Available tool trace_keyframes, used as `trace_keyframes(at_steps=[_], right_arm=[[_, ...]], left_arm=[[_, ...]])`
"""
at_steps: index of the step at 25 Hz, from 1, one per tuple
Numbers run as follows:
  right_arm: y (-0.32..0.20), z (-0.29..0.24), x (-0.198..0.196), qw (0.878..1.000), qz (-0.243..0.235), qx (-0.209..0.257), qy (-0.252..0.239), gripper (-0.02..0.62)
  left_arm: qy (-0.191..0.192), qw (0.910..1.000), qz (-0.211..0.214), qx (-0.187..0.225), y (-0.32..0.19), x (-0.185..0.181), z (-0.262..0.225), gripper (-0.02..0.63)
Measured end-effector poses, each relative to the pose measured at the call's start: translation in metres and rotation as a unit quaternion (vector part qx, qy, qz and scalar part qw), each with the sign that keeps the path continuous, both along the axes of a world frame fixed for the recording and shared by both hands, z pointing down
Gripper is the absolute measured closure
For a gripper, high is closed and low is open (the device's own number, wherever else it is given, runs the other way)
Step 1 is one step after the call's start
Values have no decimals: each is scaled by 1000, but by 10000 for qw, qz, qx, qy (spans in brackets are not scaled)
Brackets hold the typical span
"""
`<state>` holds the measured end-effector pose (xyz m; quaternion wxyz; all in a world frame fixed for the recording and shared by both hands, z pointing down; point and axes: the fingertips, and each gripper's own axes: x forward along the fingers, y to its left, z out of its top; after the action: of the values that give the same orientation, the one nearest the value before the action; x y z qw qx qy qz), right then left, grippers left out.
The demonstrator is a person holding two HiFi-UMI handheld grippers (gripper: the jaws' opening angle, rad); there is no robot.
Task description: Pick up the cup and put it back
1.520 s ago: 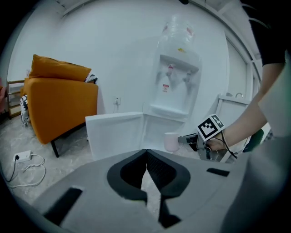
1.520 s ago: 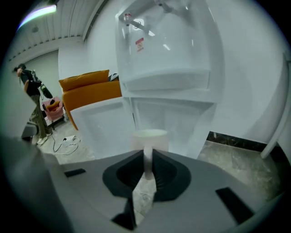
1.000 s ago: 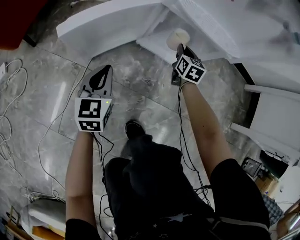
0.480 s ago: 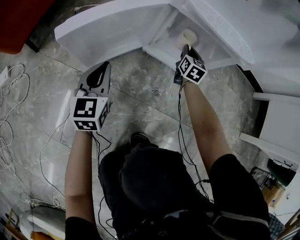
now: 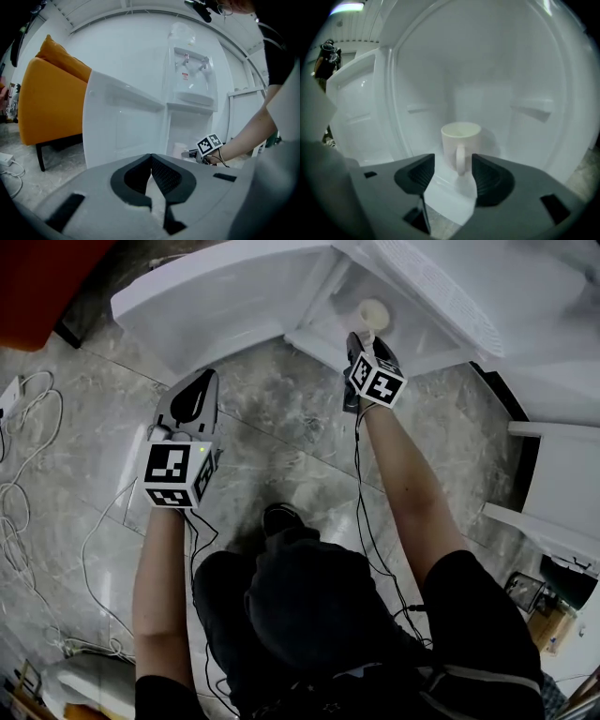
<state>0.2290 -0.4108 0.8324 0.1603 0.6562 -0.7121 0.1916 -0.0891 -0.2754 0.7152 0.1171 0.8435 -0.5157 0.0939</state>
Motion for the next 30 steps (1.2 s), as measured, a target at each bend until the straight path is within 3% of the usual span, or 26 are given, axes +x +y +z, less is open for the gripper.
trace_keyframes(at_steps=[4,9,12,19,25,30], right_arm=[[32,-17,-5,9997,-112,-196,46,325],[94,-70,-17,9987,-373,-352,4,327],[130,-115,-30,9972,-612,-369,-207,388],[194,-245,-46,9954,-912,-127,-268,461],[261,-372,-67,9921,-1102,39,-596,507],[339,-489,-88,9821,-1771,440,-469,505]], left_arm=[[138,9998,-141,-72,27,-7,-23,595],[-50,9997,200,-153,95,-3,-62,595],[11,9993,-119,-347,120,-11,-87,595],[177,9981,-305,-501,182,-4,-197,595],[368,9956,-565,-649,254,-7,-305,595],[292,9968,-545,-503,330,-4,-396,597]])
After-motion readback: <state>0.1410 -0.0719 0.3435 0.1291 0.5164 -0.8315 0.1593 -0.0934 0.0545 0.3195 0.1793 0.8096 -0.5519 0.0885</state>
